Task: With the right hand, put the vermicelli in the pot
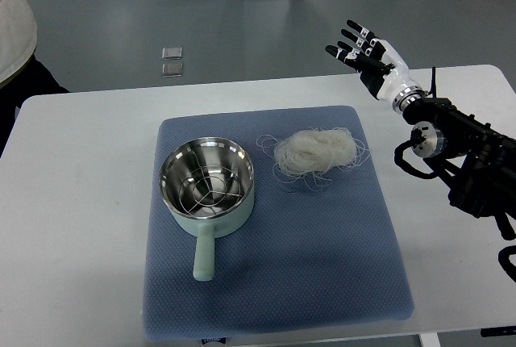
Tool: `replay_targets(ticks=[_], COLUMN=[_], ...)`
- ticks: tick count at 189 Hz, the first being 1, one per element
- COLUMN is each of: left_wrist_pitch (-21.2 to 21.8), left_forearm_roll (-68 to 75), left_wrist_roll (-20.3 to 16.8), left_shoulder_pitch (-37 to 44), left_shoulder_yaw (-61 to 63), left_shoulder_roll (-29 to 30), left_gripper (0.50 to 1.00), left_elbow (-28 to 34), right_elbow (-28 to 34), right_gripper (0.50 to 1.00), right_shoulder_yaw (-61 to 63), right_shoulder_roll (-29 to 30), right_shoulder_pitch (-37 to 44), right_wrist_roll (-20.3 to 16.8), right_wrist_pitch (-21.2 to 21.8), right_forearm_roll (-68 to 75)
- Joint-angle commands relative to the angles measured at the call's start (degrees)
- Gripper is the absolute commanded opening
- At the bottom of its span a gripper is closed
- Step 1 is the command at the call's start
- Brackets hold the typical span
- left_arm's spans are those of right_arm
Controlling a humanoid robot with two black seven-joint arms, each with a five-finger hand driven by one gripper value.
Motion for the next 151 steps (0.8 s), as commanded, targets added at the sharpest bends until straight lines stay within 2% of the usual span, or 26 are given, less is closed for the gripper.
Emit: replay_targets(ticks=[1, 39, 105, 151], left_wrist_pitch=[0.07, 0.07, 0.07, 0.16], left_forearm_roll=[0.0, 0.0, 0.0, 0.0], left_wrist_roll=[0.01, 0.01, 0.01, 0.01], left_shoulder_pitch=[0.0, 0.0, 0.0, 0.0], left_shoulder_yaw=[0.01, 0.01, 0.01, 0.01], left_shoulder_roll=[0.0, 0.0, 0.0, 0.0], left_gripper=[1.0, 1.0, 1.0, 1.0], left_elbow=[0.0, 0.0, 0.09, 0.09], right_elbow=[0.27, 0.62, 0.71, 0.8], right_gripper=[0.921, 0.921, 0.917, 0.917], right_shoulder_yaw=[-0.88, -6.24, -20.04, -28.3], right_shoulder_roll=[-0.72, -2.39, -7.57, -7.49], right_shoulder_pitch=[0.16, 2.8, 11.41, 16.95], right_wrist_roll=[0.0, 0.53, 2.02, 2.99], right_wrist_pitch=[0.27, 1.15, 9.94, 10.73], right_forearm_roll=[-2.7, -7.01, -13.77, -18.78])
